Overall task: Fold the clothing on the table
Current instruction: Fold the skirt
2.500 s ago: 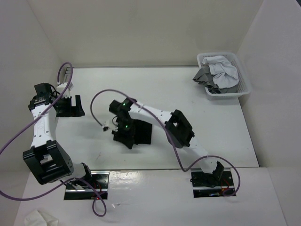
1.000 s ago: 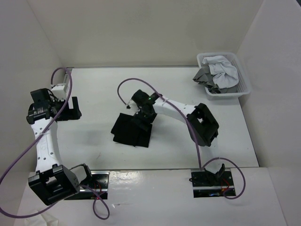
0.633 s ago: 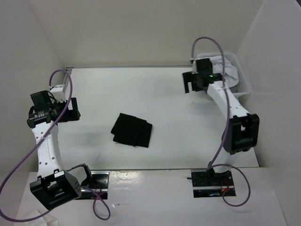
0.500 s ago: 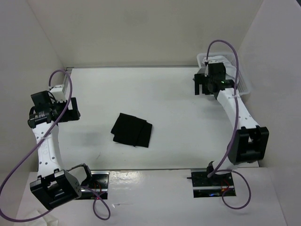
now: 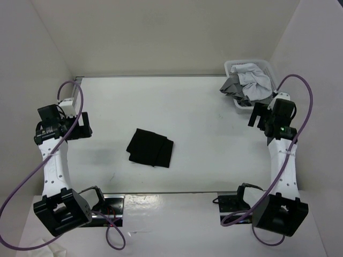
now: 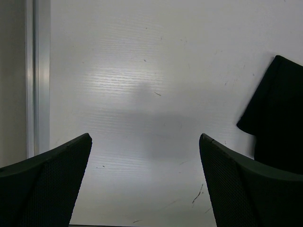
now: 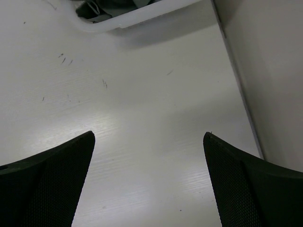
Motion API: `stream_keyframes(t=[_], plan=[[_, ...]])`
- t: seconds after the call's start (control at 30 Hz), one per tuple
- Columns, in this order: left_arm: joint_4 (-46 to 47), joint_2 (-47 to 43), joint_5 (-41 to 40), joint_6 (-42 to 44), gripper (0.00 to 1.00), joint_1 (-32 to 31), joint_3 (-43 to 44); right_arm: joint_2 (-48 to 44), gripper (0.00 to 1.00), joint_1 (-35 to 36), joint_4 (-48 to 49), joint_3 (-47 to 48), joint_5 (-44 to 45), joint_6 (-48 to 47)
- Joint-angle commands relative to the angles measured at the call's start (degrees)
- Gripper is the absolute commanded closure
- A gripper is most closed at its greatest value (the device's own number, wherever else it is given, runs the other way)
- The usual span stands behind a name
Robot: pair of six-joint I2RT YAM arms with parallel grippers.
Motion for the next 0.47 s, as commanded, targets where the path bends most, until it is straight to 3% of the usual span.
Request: stream_keyframes(t=[0.0,0.43], plan=[[1.91,-0.01,1.48,-1.47,0.0,0.41,-0.32,-3.44,0.01,-2.82,3.01,-1.34,-4.59,-0.63],[1.91,-0.63,3.33,-0.41,0.0,0.41,-1.38,-1.96,0.01,-6.78,3.0,-1.87,-9.78,-2.39]])
